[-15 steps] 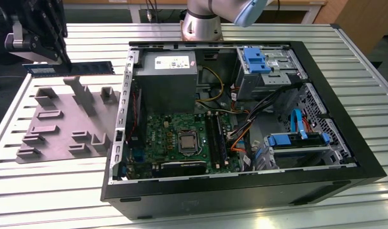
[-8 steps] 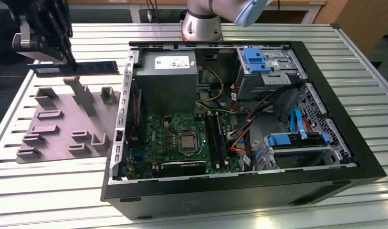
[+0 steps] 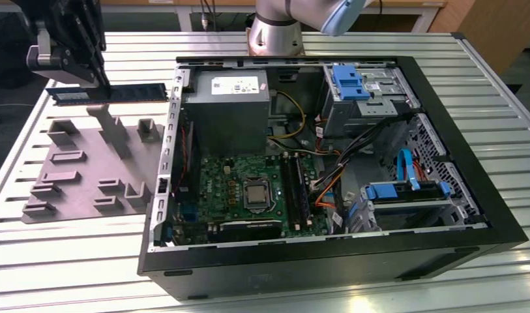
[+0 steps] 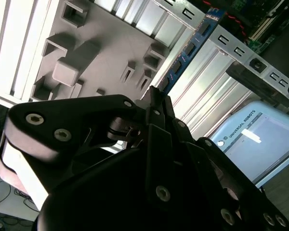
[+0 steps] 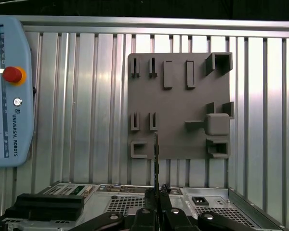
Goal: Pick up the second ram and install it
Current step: 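Pick up the second ram and move it above second insertion slot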
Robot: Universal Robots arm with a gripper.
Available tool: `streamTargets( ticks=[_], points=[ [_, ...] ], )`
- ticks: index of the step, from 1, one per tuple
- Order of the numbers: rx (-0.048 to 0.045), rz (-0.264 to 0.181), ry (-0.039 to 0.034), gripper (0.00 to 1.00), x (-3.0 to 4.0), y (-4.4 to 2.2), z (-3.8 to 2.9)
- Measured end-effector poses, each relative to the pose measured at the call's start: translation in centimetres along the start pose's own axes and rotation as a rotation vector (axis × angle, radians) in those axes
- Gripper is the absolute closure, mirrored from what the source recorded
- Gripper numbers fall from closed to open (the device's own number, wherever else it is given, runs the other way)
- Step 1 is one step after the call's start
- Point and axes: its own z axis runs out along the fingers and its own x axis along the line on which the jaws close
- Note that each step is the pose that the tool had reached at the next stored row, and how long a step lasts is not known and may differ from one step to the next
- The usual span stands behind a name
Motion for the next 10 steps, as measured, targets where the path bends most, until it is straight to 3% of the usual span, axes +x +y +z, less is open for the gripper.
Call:
streamTargets(
  ticks=[10],
  points=[
    [0.0000, 0.000, 0.0000, 0.86, 0.01, -0.63, -0.02]
  ],
)
